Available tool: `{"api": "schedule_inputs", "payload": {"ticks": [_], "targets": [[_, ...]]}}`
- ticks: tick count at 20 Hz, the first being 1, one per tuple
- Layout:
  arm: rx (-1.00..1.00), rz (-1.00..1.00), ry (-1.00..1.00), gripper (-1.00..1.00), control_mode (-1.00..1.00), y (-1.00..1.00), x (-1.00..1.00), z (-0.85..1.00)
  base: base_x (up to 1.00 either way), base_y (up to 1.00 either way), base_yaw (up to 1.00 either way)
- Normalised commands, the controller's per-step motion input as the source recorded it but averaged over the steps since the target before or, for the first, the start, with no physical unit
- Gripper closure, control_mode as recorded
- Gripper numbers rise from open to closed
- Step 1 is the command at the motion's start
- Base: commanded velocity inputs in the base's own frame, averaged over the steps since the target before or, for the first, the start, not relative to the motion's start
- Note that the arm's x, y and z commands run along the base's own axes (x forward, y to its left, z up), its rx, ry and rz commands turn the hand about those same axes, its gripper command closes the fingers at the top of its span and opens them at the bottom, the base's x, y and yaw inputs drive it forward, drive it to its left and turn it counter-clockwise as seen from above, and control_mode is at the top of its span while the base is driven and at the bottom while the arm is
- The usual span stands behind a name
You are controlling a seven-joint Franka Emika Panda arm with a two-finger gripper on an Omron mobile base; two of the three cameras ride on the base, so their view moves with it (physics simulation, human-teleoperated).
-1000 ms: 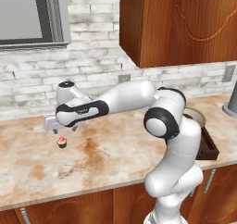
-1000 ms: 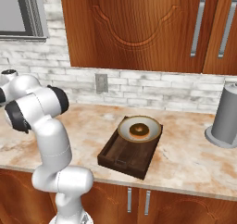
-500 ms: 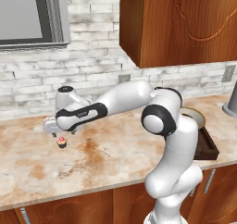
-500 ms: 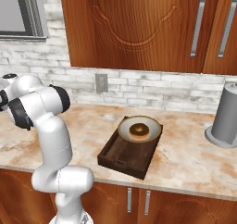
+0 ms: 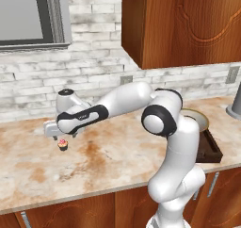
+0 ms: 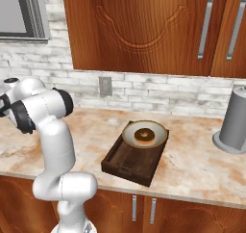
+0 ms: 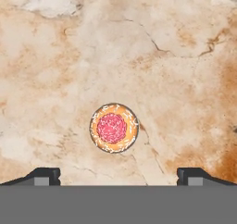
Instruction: Place the bowl with donut and the cupcake onto the tray.
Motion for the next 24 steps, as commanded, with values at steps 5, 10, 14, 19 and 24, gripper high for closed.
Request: {"api": "schedule_inputs", "payload": {"ticks": [5,10,14,19,24], "targets": [[0.00,0.00,0.00,-1.00,-1.00,0.02,0.05,-0.12,0.00,0.00,0.00],[0.00,0.00,0.00,-1.00,-1.00,0.05,0.12,-0.09,0.00,0.00,0.00],[0.00,0.00,0.00,-1.00,-1.00,0.08,0.09,-0.13,0.00,0.00,0.00],[0.00,0.00,0.00,-1.00,-1.00,0.09,0.00,-0.11,0.00,0.00,0.00],[0.00,0.00,0.00,-1.00,-1.00,0.02,0.01,-0.07,0.00,0.00,0.00]]}}
